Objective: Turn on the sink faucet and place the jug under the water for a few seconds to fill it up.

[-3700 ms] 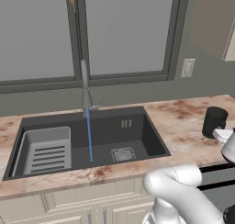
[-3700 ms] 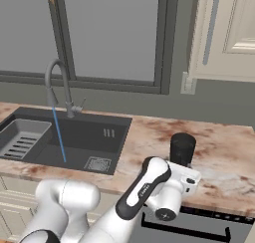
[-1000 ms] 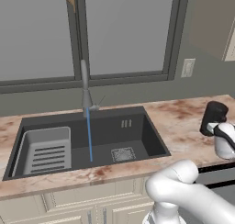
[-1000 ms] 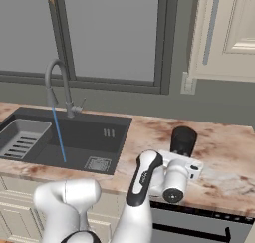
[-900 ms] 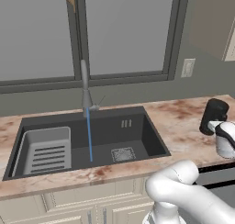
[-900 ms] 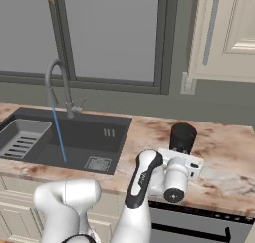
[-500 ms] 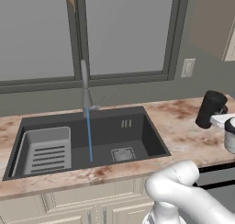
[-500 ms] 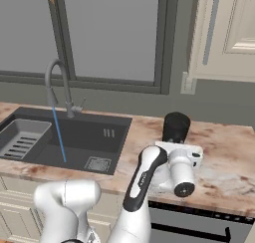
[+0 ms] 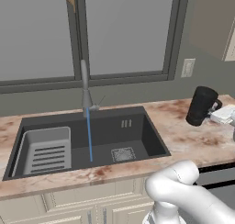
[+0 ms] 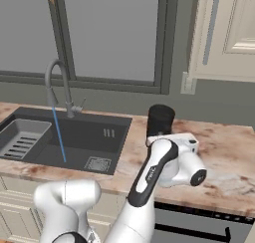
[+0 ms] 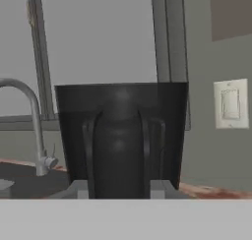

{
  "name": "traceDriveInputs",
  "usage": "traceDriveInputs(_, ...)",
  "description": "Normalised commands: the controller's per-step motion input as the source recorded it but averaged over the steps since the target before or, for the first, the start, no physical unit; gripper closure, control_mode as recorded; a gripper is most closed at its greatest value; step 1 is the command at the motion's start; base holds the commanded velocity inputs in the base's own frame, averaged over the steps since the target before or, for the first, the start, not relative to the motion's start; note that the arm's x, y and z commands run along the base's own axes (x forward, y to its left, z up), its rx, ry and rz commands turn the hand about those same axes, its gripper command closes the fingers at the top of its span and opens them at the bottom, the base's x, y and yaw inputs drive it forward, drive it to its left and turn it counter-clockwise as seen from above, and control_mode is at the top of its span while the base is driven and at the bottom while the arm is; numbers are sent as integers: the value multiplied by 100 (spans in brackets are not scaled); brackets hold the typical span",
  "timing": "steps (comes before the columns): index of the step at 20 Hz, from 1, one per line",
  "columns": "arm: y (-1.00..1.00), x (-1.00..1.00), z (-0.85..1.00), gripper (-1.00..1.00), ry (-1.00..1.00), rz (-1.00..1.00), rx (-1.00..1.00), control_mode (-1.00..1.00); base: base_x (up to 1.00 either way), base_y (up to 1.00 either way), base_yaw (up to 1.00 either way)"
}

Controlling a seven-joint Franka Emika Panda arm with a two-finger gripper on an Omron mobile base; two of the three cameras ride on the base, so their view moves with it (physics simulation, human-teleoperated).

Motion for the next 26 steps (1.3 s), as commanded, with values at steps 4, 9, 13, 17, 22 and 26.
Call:
traceDriveInputs(4,64,0,1,100,7,38,0,-100,0,0,0)
traceDriveInputs(9,70,0,0,100,6,38,0,-100,0,0,0)
traceDriveInputs(13,69,0,0,100,2,36,-3,-100,0,0,0)
traceDriveInputs(17,71,0,0,100,1,31,-8,-100,0,0,0)
traceDriveInputs(22,79,0,-9,100,5,17,-11,-100,0,0,0)
traceDriveInputs(26,82,0,-10,100,5,13,-10,-100,0,0,0)
